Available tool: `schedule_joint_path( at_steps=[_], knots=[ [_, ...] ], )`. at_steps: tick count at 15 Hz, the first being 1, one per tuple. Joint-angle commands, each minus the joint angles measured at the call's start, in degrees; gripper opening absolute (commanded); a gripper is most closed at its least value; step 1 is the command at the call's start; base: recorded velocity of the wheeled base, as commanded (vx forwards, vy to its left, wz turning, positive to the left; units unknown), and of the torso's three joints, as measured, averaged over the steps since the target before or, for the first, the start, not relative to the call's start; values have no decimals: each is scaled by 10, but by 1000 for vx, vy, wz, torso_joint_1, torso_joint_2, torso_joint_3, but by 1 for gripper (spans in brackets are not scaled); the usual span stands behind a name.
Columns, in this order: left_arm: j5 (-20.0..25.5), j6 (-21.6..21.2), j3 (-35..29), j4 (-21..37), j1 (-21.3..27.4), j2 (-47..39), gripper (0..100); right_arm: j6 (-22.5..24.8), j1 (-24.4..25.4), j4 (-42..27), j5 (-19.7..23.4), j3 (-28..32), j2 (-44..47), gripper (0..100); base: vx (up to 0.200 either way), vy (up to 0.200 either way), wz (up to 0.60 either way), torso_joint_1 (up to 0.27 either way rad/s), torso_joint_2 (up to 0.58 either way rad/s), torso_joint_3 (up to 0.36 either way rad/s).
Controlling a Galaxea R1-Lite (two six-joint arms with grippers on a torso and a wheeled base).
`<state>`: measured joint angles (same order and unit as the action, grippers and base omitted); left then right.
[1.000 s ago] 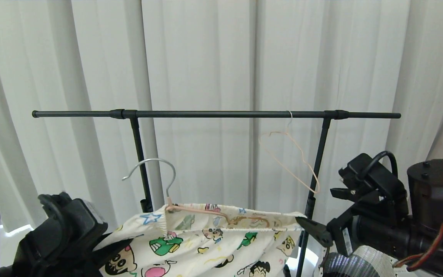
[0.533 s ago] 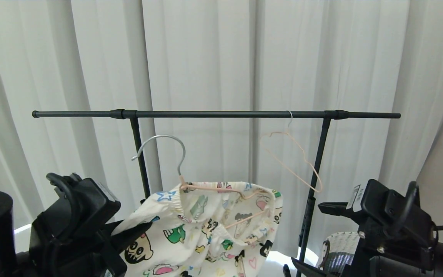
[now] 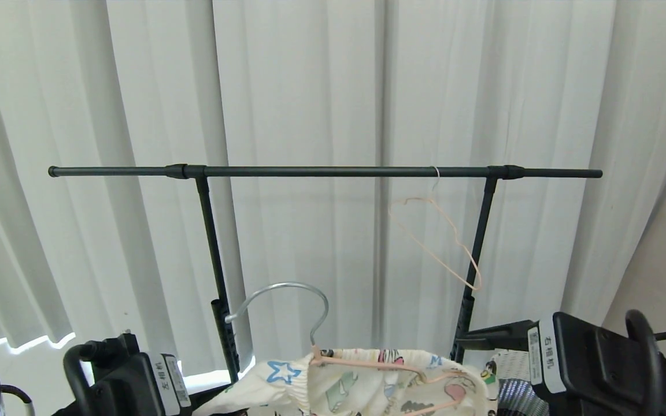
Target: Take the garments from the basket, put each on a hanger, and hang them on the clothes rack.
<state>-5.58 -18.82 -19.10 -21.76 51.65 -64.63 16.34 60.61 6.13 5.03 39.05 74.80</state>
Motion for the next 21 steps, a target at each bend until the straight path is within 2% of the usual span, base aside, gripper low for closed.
schedule_joint_path(
  at_steps=[1,3,9,21],
  knots=[
    [0,-1,1,-4,19,2,0,2,12,-25,17,30,8,100,0,0,0,0,0,0],
    [0,-1,1,-5,33,5,0,2,14,-48,30,53,28,100,0,0,0,0,0,0],
    [0,-1,-3,-6,44,7,0,1,15,-46,31,92,103,100,0,0,0,0,0,0],
    [0,0,-5,-6,44,7,0,-2,13,-45,30,96,116,100,0,0,0,0,0,0]
  ],
)
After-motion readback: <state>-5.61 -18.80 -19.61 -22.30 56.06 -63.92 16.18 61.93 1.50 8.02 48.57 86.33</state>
